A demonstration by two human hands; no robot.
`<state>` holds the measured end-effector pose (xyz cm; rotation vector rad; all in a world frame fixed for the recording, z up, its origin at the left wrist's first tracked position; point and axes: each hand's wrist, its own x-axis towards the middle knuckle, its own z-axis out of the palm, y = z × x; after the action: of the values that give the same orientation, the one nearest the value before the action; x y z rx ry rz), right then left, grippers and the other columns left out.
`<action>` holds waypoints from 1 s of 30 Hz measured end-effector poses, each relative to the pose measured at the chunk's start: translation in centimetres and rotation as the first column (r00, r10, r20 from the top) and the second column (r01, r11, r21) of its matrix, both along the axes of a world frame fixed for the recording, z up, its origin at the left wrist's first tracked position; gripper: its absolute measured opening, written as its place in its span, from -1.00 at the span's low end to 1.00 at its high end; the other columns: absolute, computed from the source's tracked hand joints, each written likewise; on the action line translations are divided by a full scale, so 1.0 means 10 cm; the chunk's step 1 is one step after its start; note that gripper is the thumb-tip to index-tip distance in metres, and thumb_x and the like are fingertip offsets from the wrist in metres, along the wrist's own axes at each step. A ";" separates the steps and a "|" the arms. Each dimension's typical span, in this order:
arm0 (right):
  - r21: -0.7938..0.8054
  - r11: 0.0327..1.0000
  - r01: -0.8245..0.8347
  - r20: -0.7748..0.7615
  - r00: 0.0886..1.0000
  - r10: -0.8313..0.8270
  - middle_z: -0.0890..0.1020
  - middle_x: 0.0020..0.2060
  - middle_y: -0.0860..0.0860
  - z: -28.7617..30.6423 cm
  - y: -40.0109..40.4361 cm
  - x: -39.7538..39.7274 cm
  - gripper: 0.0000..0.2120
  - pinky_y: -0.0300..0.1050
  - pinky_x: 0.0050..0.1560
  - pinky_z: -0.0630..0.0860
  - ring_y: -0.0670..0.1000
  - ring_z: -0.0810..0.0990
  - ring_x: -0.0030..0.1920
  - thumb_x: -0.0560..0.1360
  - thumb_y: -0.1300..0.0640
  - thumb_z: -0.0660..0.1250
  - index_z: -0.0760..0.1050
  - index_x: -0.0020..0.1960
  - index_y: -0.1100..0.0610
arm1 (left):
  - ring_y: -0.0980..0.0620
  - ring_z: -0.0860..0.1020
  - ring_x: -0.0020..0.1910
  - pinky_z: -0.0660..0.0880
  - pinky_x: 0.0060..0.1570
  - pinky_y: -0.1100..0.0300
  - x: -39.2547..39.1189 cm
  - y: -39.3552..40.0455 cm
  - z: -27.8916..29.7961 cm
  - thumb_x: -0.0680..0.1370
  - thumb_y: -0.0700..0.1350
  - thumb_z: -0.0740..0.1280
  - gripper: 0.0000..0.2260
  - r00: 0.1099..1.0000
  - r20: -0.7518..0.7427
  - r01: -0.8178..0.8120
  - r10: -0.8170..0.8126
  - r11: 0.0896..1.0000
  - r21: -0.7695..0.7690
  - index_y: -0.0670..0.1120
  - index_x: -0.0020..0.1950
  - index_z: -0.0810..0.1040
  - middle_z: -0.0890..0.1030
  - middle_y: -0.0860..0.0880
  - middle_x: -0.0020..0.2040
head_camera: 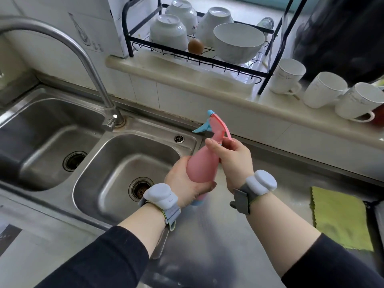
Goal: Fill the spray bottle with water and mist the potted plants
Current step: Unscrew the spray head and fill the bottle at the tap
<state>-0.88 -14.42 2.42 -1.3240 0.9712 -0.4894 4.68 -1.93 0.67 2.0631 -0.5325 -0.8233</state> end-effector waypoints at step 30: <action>0.316 0.941 -0.119 0.193 0.980 0.059 0.65 -0.09 0.17 0.18 0.33 -0.09 -0.62 -0.01 -0.07 0.54 0.10 0.61 -0.12 0.37 0.20 0.49 0.54 0.14 0.27 | 0.08 0.59 -0.08 0.53 -0.11 0.20 -0.19 0.50 0.32 0.11 0.23 0.47 -0.41 0.993 -0.114 -0.018 0.015 1.000 -0.025 0.03 0.06 0.52 0.61 0.07 -0.07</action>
<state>-1.77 -11.13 4.23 -1.0008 0.7978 -0.3538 2.75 3.03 3.83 1.9812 -0.4610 -0.9134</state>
